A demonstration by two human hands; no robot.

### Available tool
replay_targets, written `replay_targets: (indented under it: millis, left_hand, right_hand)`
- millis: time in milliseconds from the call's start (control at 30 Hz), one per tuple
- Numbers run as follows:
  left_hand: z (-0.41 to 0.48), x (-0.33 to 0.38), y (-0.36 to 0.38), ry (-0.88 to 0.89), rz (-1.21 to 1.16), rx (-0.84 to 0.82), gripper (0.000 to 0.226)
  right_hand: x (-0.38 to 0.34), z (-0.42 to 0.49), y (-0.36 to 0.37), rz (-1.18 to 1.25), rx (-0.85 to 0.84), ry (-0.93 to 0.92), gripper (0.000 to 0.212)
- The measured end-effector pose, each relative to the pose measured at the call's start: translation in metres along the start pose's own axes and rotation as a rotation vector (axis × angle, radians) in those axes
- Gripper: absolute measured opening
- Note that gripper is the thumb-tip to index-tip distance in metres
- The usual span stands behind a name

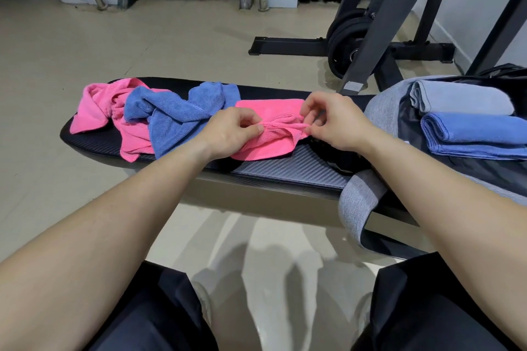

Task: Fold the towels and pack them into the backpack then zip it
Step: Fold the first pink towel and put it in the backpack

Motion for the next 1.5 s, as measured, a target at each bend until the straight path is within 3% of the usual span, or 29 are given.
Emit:
replay_targets:
  millis: [200, 367, 567, 633, 733, 800, 867, 933, 1000, 1133, 1267, 1333, 1433, 1500]
  left_hand:
    - [0.002, -0.002, 0.000, -0.035, -0.061, 0.026, 0.014]
    - [0.000, -0.001, 0.000, -0.031, -0.109, 0.057, 0.017]
    - [0.001, 0.000, 0.001, -0.076, -0.182, 0.057, 0.012]
    - [0.000, 0.002, 0.003, -0.063, -0.164, 0.041, 0.027]
    - [0.000, 0.005, 0.007, -0.052, -0.003, 0.031, 0.056]
    - [0.000, 0.010, 0.010, -0.030, 0.123, 0.035, 0.064]
    - [0.001, 0.012, 0.012, -0.018, 0.175, 0.066, 0.056]
    - [0.002, 0.013, 0.012, -0.016, 0.202, 0.115, 0.035]
    - [0.002, 0.013, 0.011, -0.001, 0.210, 0.144, 0.021]
    - [-0.001, 0.016, 0.015, 0.078, 0.315, 0.059, 0.028]
    - [-0.010, 0.018, 0.021, 0.137, 0.556, -0.070, 0.072]
    - [-0.010, 0.016, 0.022, 0.193, 0.622, -0.031, 0.063]
    - [-0.008, 0.018, 0.019, 0.249, 0.490, 0.082, 0.030]
    - [-0.005, 0.015, 0.014, 0.200, 0.370, 0.088, 0.032]
  right_hand:
    - [0.001, -0.008, 0.016, 0.034, -0.046, 0.102, 0.031]
    - [-0.001, -0.007, 0.024, 0.005, 0.028, -0.009, 0.031]
    - [0.003, -0.005, 0.027, -0.050, -0.042, -0.069, 0.018]
    - [0.002, -0.007, 0.026, -0.046, -0.074, -0.056, 0.031]
    - [-0.002, -0.008, 0.024, -0.088, -0.126, -0.080, 0.072]
    - [-0.005, -0.008, 0.024, -0.098, -0.143, -0.095, 0.079]
    - [-0.006, -0.006, 0.023, -0.125, -0.127, -0.111, 0.064]
    - [-0.004, -0.005, 0.020, -0.151, -0.101, -0.100, 0.041]
    - [-0.002, -0.006, 0.016, -0.148, -0.087, -0.081, 0.033]
    - [0.002, -0.010, 0.010, -0.068, -0.044, -0.039, 0.029]
    - [0.006, -0.010, 0.006, 0.109, 0.023, 0.028, 0.018]
    - [0.007, -0.010, 0.004, 0.162, 0.018, 0.035, 0.014]
    - [0.006, -0.011, 0.005, 0.212, -0.002, 0.036, 0.013]
    - [0.006, -0.010, 0.007, 0.203, 0.036, 0.048, 0.012]
Point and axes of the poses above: each hand's wrist, its own z-axis towards the middle knuckle, its own y-axis out of the palm, x = y × z, the point moved 1 cm from there along z, towards the middle knuckle, and after that the axes turned 1 degree about y, right-handed, at the moved point
